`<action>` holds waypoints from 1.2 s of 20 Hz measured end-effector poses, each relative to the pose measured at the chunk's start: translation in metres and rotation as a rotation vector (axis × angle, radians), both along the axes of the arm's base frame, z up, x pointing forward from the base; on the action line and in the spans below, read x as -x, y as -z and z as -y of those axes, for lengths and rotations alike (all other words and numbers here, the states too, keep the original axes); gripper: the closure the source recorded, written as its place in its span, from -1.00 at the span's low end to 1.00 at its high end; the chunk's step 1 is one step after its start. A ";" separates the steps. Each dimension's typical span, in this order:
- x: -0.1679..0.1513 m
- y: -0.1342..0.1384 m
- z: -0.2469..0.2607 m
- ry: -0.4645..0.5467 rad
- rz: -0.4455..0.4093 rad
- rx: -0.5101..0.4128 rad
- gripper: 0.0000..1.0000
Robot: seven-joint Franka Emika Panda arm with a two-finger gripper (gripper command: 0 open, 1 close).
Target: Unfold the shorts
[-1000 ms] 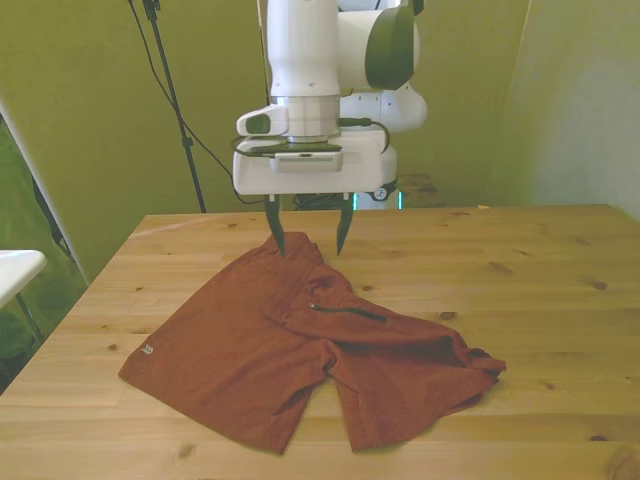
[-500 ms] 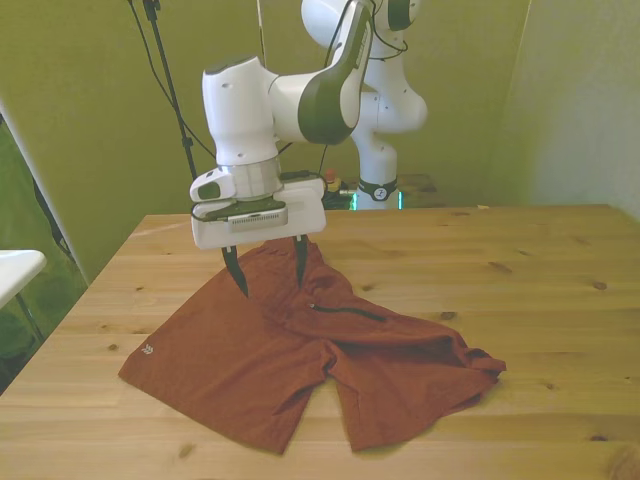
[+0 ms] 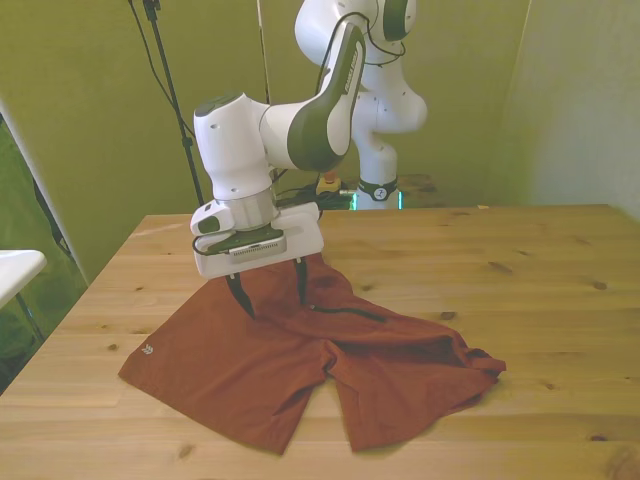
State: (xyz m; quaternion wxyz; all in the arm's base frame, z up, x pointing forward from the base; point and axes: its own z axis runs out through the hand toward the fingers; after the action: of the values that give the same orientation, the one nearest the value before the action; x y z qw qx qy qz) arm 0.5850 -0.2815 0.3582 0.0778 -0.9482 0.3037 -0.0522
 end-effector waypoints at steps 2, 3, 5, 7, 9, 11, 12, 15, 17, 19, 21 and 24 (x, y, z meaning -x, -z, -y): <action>-0.002 0.001 -0.002 -0.003 -0.001 -0.002 1.00; -0.002 0.002 -0.002 -0.004 -0.001 -0.003 1.00; -0.002 0.002 -0.003 -0.003 0.000 -0.004 1.00; -0.002 0.002 -0.003 -0.002 0.001 -0.007 1.00; -0.003 0.002 -0.003 -0.002 0.001 -0.008 1.00; -0.005 0.003 -0.004 -0.004 0.002 -0.008 1.00; -0.006 0.002 -0.004 -0.006 0.003 -0.008 1.00; -0.007 0.003 -0.004 -0.007 0.001 -0.009 1.00; -0.007 0.003 -0.004 -0.007 -0.001 -0.010 1.00; -0.007 0.004 -0.004 -0.007 -0.005 -0.013 1.00; -0.007 0.003 -0.004 -0.007 -0.005 -0.014 1.00; -0.007 0.001 -0.004 -0.008 -0.002 -0.013 1.00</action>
State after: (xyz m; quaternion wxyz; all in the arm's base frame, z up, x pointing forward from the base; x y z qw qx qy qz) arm 0.5924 -0.2774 0.3569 0.0837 -0.9490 0.3001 -0.0490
